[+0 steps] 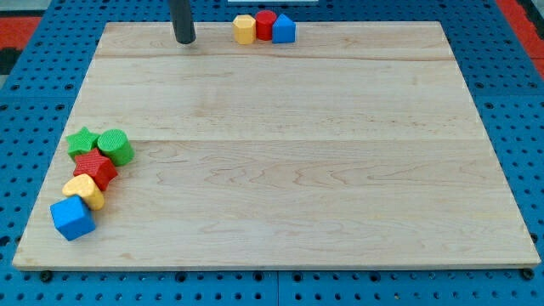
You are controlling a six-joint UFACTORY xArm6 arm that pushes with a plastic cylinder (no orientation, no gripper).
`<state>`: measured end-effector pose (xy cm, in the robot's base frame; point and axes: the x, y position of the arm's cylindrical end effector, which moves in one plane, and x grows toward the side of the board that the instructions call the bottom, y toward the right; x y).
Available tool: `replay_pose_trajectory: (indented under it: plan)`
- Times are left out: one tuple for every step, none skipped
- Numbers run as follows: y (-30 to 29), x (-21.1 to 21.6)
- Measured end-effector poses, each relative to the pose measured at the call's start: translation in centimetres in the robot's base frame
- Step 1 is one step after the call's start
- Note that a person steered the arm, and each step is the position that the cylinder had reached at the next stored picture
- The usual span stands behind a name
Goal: Move the red star towards the bottom right corner
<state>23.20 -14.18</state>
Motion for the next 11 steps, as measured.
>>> replay_pose_trajectory:
  plan:
    - [-0.2, 0.2]
    - [-0.8, 3.1]
    - [-2.3, 8.5]
    - [-5.9, 11.5]
    - [-7.0, 11.5]
    - [-9.3, 13.2]
    - [-10.8, 16.3]
    - [-11.8, 16.9]
    - [-12.4, 16.9]
    - [-13.3, 19.0]
    - [-13.5, 21.3]
